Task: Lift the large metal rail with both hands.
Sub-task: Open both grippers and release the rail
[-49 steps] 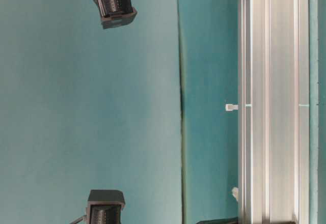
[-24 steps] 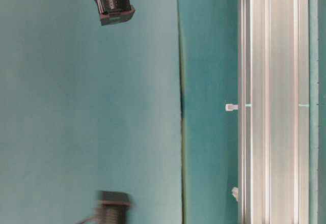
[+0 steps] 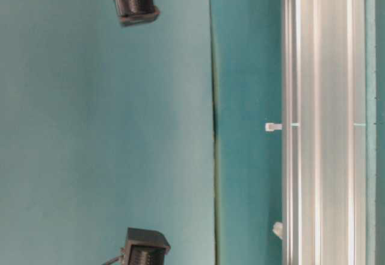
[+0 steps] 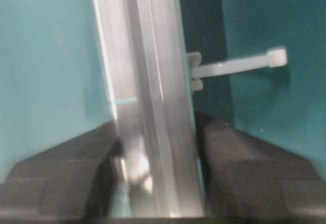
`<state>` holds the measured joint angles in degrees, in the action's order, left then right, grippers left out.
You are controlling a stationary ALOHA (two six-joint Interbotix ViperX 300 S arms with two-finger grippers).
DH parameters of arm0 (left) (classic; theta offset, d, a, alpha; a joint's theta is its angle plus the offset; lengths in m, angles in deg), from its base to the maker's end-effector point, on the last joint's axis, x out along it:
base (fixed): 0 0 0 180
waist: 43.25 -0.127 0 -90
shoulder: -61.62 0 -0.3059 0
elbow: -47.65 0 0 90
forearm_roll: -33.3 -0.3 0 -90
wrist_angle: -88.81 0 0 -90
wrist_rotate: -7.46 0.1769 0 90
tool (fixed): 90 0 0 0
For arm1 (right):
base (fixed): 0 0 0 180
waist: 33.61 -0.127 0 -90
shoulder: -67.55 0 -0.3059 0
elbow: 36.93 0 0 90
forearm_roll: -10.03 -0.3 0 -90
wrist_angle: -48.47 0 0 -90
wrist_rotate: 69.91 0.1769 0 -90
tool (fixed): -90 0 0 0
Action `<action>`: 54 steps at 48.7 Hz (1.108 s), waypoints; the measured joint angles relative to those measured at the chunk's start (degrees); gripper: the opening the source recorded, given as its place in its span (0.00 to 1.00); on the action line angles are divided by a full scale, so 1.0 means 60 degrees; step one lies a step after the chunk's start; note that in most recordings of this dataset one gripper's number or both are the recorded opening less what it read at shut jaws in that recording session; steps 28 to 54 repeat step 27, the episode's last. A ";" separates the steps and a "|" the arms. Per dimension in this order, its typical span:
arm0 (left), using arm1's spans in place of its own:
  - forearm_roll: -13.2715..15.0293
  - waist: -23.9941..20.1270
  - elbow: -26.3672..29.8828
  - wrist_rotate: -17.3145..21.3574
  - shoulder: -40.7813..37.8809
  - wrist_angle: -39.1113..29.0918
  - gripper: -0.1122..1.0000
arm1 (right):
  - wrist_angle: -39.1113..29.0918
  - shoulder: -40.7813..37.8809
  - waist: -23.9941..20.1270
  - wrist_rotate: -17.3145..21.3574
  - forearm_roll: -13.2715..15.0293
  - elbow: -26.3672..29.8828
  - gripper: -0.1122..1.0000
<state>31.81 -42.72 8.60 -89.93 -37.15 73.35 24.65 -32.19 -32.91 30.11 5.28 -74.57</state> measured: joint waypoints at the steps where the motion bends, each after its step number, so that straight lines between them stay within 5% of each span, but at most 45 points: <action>1: 0.0000 0.0000 0.0000 0.0000 0.0015 -0.0015 0.91 | 0.0000 0.0000 0.0015 0.0044 0.0000 -0.0029 0.86; 6: 0.0000 -0.0029 0.0029 0.0015 0.0176 -0.0029 0.93 | 0.0015 -0.0015 0.0015 0.0073 0.0000 -0.0015 0.97; 27: 0.0000 -0.0044 0.0059 0.0015 0.2036 -0.0469 0.94 | 0.0000 0.1157 0.0015 0.0073 0.0044 0.0161 0.97; 54: 0.0000 -0.0044 0.0059 0.0015 0.2036 -0.0469 0.94 | 0.0000 0.1157 0.0015 0.0073 0.0044 0.0161 0.97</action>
